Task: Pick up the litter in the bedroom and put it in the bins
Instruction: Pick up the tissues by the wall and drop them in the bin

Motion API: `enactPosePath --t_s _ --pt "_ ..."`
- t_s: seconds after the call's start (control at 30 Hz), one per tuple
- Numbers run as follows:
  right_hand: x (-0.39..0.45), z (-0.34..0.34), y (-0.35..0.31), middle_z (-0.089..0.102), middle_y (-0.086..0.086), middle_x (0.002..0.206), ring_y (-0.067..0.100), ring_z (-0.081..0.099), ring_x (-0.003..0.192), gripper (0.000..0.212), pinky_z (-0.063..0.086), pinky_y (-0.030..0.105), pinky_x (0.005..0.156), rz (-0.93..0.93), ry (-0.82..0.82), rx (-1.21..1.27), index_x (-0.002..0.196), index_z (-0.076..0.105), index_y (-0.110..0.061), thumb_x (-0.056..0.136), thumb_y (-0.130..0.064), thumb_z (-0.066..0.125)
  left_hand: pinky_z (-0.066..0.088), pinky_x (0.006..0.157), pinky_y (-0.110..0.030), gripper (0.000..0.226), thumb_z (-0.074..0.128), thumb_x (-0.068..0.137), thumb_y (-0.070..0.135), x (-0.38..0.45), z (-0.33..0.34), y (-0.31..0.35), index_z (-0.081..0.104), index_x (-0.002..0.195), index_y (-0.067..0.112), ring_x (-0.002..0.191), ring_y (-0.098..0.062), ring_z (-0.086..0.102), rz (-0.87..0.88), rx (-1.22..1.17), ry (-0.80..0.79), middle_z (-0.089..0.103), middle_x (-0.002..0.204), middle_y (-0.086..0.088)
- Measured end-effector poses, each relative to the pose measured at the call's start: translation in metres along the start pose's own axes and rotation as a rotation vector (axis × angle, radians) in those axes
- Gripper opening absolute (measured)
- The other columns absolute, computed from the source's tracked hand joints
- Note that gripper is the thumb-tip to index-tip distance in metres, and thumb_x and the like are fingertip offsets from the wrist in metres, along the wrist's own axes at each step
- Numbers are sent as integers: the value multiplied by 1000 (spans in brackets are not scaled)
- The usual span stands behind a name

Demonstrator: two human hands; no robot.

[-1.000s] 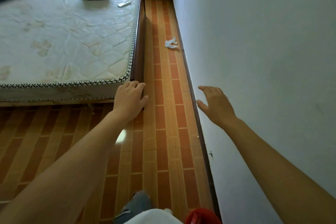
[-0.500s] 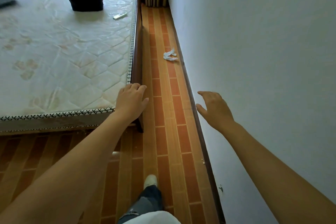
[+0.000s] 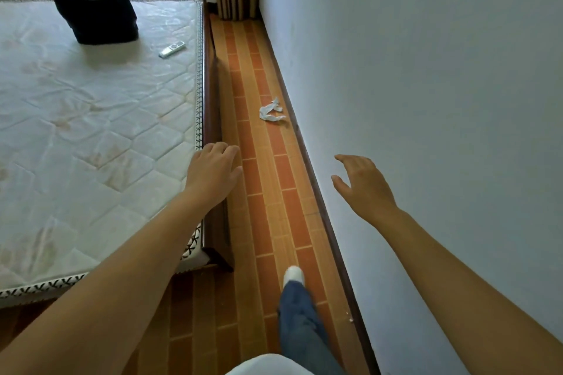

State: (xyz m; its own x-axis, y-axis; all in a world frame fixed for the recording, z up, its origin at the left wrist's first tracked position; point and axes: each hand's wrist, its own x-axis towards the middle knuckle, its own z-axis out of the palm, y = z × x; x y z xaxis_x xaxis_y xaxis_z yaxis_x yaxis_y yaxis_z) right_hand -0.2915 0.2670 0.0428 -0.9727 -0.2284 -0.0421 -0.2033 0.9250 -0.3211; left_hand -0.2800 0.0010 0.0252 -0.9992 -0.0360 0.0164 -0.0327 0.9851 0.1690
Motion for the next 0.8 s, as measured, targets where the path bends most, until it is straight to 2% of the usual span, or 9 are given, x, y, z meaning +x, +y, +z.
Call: enactPosePath --t_s 0.27,0.43,0.63,0.8 --pt "151 -7 22 47 8 140 25 40 131 47 35 38 108 -50 -26 -4 136 41 -13 93 -32 46 36 102 -42 44 50 92 31 133 12 -5 45 132 13 126 -28 43 -66 -3 -24 51 134 -9" --pt "243 -21 28 47 7 140 25 42 130 47 36 37 106 -74 -33 -7 135 41 -13 93 -33 47 36 103 -41 43 50 92 30 220 7 -2 46 131 13 126 -27 43 -92 -36 18 52 134 -8" --pt "323 -27 27 48 7 139 24 43 129 47 36 34 105 -98 -36 -14 135 42 -14 93 -35 45 36 102 -40 43 50 92 30 293 11 -12 47 131 12 125 -27 44 -116 -53 14 52 133 -9" --pt "393 -21 23 46 7 141 25 40 131 48 35 38 107 -76 -56 -22 136 40 -14 93 -35 46 36 103 -40 43 50 92 29 362 13 -34 46 132 13 126 -27 43 -103 -50 8 52 134 -9"
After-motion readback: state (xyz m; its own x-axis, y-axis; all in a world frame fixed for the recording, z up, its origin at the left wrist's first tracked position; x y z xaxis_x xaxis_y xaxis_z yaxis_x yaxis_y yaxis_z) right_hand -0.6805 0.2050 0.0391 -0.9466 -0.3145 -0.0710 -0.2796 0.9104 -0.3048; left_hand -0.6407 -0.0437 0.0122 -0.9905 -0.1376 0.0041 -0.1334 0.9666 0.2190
